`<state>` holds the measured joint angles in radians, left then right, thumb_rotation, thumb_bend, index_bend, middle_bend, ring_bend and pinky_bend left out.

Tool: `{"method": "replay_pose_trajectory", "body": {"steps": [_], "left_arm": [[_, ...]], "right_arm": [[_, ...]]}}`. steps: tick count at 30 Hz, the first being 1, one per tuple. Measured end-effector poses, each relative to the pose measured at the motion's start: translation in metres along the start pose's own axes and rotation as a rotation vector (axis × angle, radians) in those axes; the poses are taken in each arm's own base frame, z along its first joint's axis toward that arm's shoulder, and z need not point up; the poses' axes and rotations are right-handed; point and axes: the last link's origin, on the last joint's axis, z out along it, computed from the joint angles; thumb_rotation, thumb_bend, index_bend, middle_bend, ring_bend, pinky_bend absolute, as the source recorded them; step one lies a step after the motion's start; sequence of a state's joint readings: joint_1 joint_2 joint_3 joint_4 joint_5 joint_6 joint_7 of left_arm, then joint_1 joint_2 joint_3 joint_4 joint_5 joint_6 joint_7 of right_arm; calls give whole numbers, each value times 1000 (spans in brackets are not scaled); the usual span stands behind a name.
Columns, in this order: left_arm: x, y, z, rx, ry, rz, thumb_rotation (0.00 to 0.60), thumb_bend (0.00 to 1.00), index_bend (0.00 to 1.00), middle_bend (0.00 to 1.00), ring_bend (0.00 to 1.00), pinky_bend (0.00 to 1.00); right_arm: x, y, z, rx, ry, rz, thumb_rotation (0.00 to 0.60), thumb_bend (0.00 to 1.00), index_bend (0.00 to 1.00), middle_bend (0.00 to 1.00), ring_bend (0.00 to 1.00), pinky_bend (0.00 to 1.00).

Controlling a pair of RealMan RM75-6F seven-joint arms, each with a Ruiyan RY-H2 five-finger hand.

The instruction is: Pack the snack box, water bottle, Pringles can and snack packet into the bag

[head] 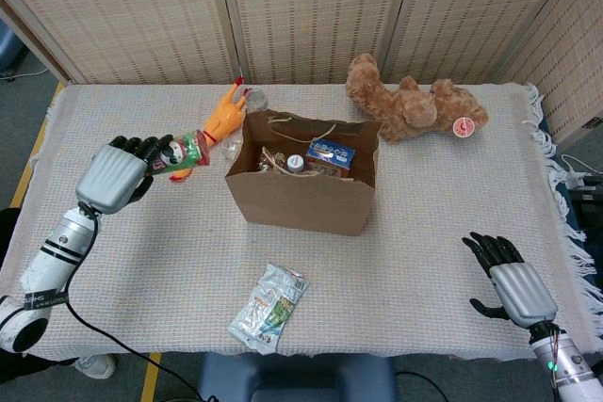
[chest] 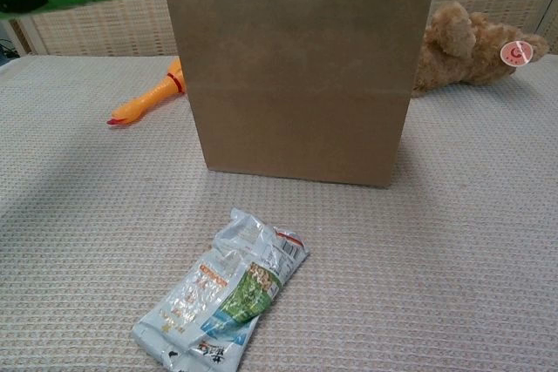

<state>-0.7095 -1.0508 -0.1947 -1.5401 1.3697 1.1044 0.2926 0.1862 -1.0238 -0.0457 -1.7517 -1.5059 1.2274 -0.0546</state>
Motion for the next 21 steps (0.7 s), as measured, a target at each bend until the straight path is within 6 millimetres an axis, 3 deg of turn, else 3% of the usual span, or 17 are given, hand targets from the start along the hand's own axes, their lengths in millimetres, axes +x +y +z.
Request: {"method": "replay_pose_trajectory", "body": {"steps": [3, 7, 14, 21], "left_arm": [[16, -4, 3, 27, 62, -48, 600, 615, 614, 614, 533, 611], [32, 7, 6, 9, 109, -116, 600, 615, 614, 614, 533, 610], [59, 57, 20, -164, 166, -43, 600, 615, 614, 614, 533, 610], [67, 116, 45, -336, 204, 69, 600, 615, 615, 616, 533, 614]], "right_arm": [[0, 0, 1, -2, 2, -4, 600, 128, 69, 0, 0, 0], [-1, -1, 1, -1, 2, -8, 600, 128, 70, 0, 0, 0], [-1, -2, 2, 6, -2, -7, 600, 128, 71, 0, 0, 0], [-1, -1, 1, 11, -9, -2, 600, 128, 71, 0, 0, 0]]}}
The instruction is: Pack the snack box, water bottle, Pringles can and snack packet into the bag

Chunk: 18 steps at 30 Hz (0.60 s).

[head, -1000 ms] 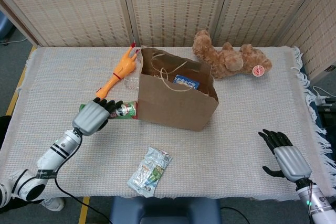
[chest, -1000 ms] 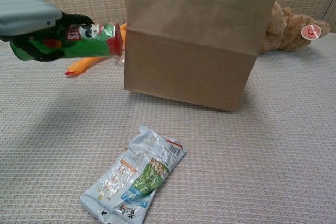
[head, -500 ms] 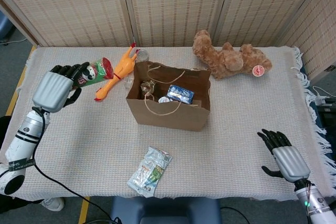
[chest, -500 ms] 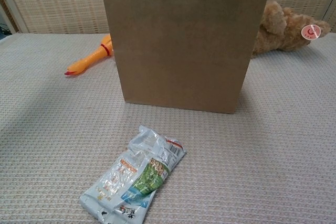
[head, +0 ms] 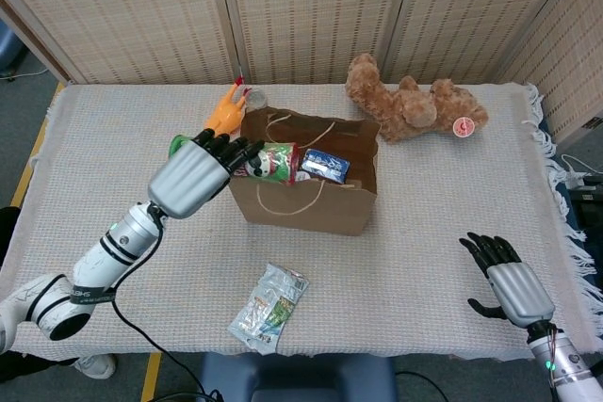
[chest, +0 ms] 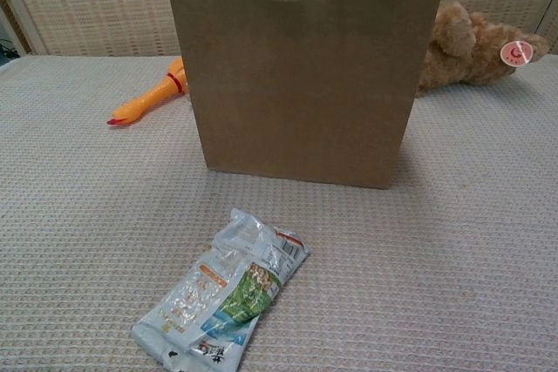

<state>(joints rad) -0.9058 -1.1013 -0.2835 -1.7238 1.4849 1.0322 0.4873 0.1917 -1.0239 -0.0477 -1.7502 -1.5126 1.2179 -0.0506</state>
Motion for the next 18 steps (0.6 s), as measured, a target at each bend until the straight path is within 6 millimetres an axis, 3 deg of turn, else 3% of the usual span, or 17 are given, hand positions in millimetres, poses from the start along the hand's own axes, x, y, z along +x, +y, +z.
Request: {"method": "replay_pose_trajectory", "body": {"steps": [5, 11, 16, 18], "left_arm": [[-1, 17, 32, -37, 2, 21, 600, 615, 616, 617, 533, 621], [1, 24, 63, -47, 11, 75, 600, 614, 616, 616, 533, 618], [-7, 35, 70, -100, 10, 180, 600, 611, 594, 601, 522, 605], [-14, 42, 71, -129, 13, 215, 600, 595, 537, 554, 477, 572]], "right_arm": [[0, 2, 0, -1, -7, 4, 600, 128, 71, 0, 0, 0], [1, 5, 1, -9, -15, 15, 600, 128, 70, 0, 0, 0], [1, 5, 0, -3, -24, 19, 600, 128, 71, 0, 0, 0], [1, 5, 0, -3, -27, 22, 600, 128, 71, 0, 0, 0]]}}
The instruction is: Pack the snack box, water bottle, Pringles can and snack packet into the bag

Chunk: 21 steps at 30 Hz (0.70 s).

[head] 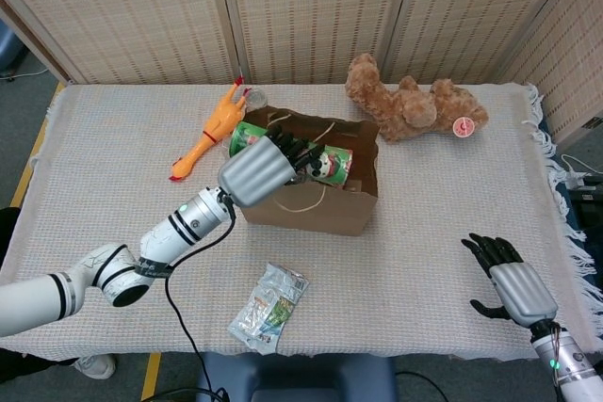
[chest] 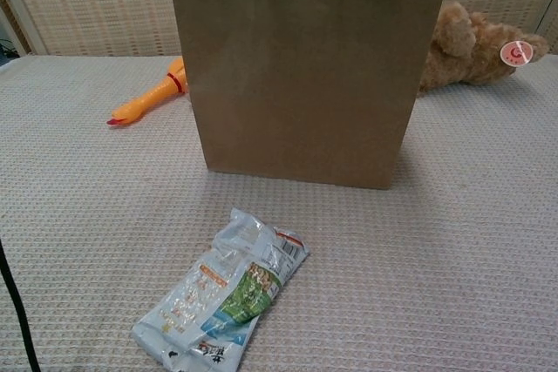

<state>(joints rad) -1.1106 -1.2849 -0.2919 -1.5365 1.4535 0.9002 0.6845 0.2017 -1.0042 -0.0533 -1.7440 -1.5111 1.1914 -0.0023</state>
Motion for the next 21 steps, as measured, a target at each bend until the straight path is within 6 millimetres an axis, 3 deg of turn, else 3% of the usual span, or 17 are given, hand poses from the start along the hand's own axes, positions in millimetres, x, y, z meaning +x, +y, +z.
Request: {"method": "replay_pose_trajectory", "body": {"steps": [1, 3, 6, 9, 11, 21], "left_arm": [[-3, 4, 1, -8, 0, 10, 600, 575, 494, 516, 444, 546], [-9, 11, 2, -12, -6, 23, 600, 488, 282, 325, 286, 410], [-11, 15, 4, 3, -17, 11, 600, 410, 54, 98, 92, 244], [-8, 20, 7, 27, -7, -13, 600, 376, 0, 4, 4, 142], [-3, 22, 8, 45, 10, -36, 600, 371, 0, 0, 0, 116], [7, 20, 4, 81, 47, -80, 600, 367, 0, 0, 0, 110]], "right_arm": [[0, 0, 0, 0, 0, 0, 600, 128, 71, 0, 0, 0], [0, 0, 0, 1, -1, 1, 600, 128, 71, 0, 0, 0], [0, -1, 0, 4, -3, -1, 600, 128, 71, 0, 0, 0], [-1, -1, 1, 4, -4, -3, 600, 128, 71, 0, 0, 0], [0, -1, 1, 4, -2, -2, 600, 128, 71, 0, 0, 0], [0, -2, 1, 8, -2, -7, 600, 128, 73, 0, 0, 0]]}}
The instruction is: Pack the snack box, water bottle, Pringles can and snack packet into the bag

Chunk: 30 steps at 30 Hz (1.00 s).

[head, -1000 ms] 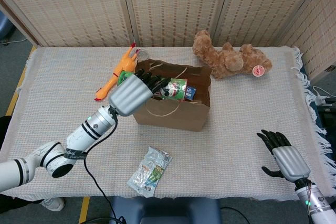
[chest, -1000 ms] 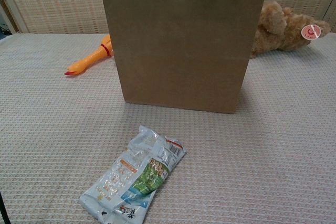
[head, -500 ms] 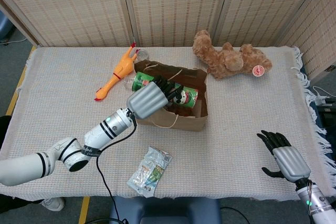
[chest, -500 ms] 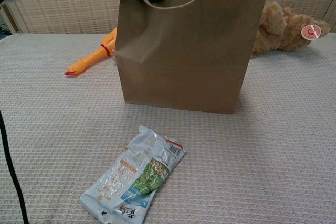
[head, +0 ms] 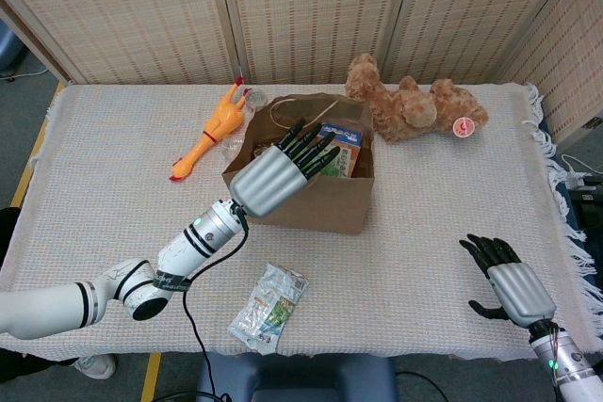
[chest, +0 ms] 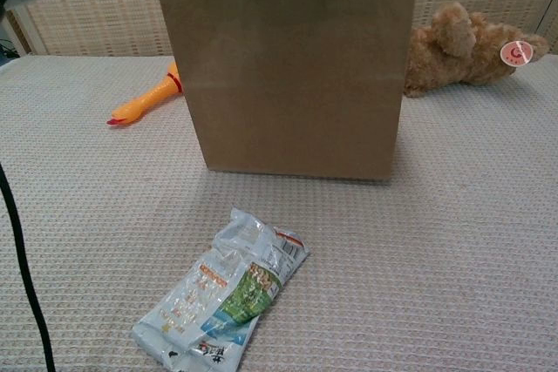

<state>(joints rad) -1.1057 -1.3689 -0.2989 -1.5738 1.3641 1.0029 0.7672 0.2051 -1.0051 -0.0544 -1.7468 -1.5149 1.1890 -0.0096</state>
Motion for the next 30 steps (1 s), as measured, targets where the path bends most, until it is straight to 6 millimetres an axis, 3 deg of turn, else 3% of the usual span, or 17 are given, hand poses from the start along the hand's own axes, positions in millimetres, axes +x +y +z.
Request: {"method": "replay_pose_trajectory", "body": {"steps": [4, 7, 14, 17, 23, 30], "left_arm": [[5, -9, -4, 37, 17, -17, 600, 366, 0, 0, 0, 111], [11, -34, -16, 107, 27, -17, 600, 366, 0, 0, 0, 112], [12, -101, -70, 285, -35, -23, 600, 366, 0, 0, 0, 112], [7, -116, -96, 349, -58, -65, 600, 366, 0, 0, 0, 112], [-3, -132, -150, 436, -75, -140, 600, 366, 0, 0, 0, 112], [-1, -135, -179, 434, -59, -186, 600, 366, 0, 0, 0, 113]], "right_arm": [[0, 1, -1, -3, 2, -4, 600, 128, 73, 0, 0, 0], [0, 1, -2, -4, 9, -9, 600, 128, 73, 0, 0, 0], [-1, 1, -3, -3, 17, -21, 600, 128, 75, 0, 0, 0], [-1, 0, -3, 0, 19, -23, 600, 128, 76, 0, 0, 0], [-2, -3, -3, 3, 21, -33, 600, 128, 76, 0, 0, 0], [-3, -7, 0, 6, 30, -40, 600, 128, 77, 0, 0, 0]]}}
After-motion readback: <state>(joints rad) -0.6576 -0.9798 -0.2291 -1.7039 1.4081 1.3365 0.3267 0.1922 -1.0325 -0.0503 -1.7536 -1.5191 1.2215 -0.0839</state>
